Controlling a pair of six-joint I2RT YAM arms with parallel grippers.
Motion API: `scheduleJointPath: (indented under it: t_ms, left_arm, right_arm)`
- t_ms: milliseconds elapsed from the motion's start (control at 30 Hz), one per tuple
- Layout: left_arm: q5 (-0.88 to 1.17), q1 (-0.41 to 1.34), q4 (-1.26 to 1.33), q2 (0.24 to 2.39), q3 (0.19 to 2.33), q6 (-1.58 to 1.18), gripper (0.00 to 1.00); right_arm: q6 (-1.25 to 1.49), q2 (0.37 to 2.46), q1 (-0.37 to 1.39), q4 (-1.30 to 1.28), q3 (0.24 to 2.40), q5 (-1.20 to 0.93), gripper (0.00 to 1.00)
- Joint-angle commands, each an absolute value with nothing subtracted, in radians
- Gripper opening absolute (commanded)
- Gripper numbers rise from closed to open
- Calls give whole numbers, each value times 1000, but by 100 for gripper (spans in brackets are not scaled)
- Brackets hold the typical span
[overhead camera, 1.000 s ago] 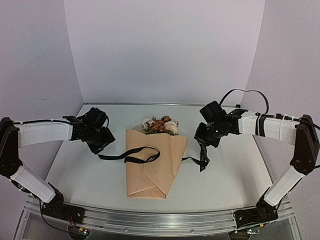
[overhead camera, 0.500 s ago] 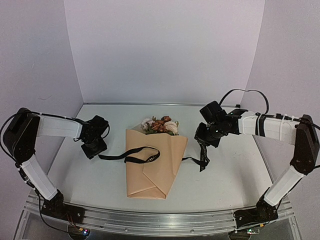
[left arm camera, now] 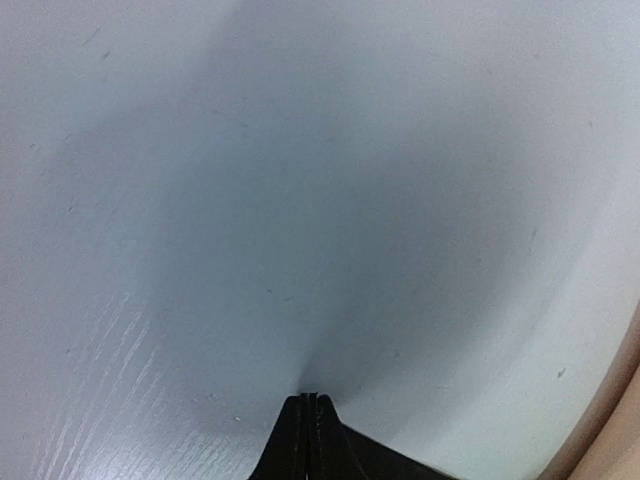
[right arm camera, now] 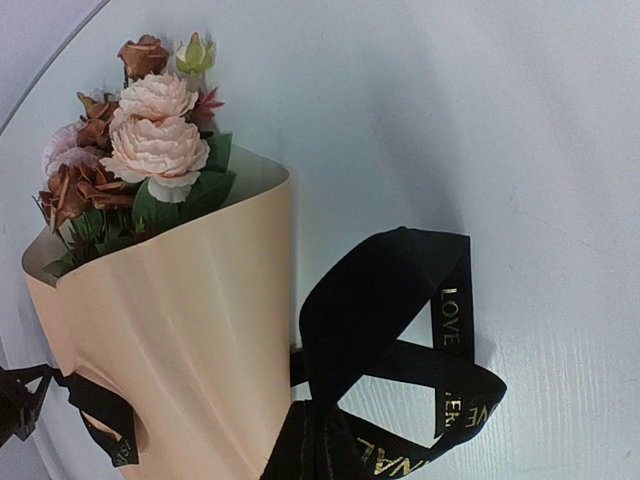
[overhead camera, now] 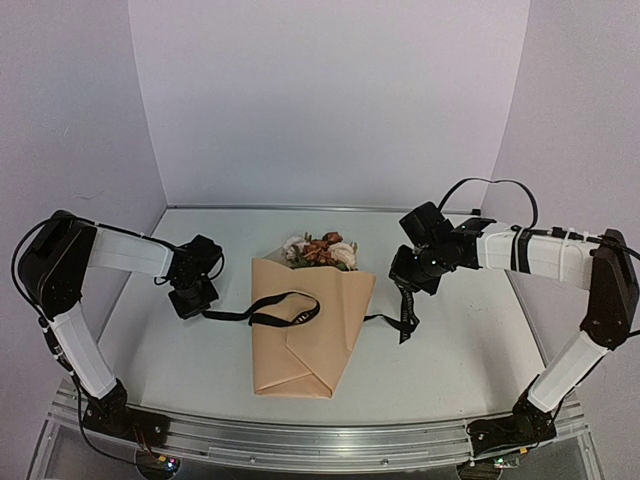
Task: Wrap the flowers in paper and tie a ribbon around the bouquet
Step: Place the left side of the ribbon on the folded bouquet.
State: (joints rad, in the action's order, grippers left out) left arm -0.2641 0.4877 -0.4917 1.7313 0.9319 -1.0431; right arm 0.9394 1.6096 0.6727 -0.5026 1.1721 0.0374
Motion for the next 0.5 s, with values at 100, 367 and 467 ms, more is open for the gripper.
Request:
scheduleJointPath:
  t_ms: [100,367,467]
  left_arm:
    - [-184,487,-389,1661,1070,-874,0]
    - [16,602,-338,1693,1407,-742,0]
    - [53,711,-355,1768,1618,-729,0]
  right_arm:
    - [918,1586,673,-504,1209,76,0]
    - [936,1608,634,-512,1214,85,0]
    - [952,1609,595,-509,1194,61,0]
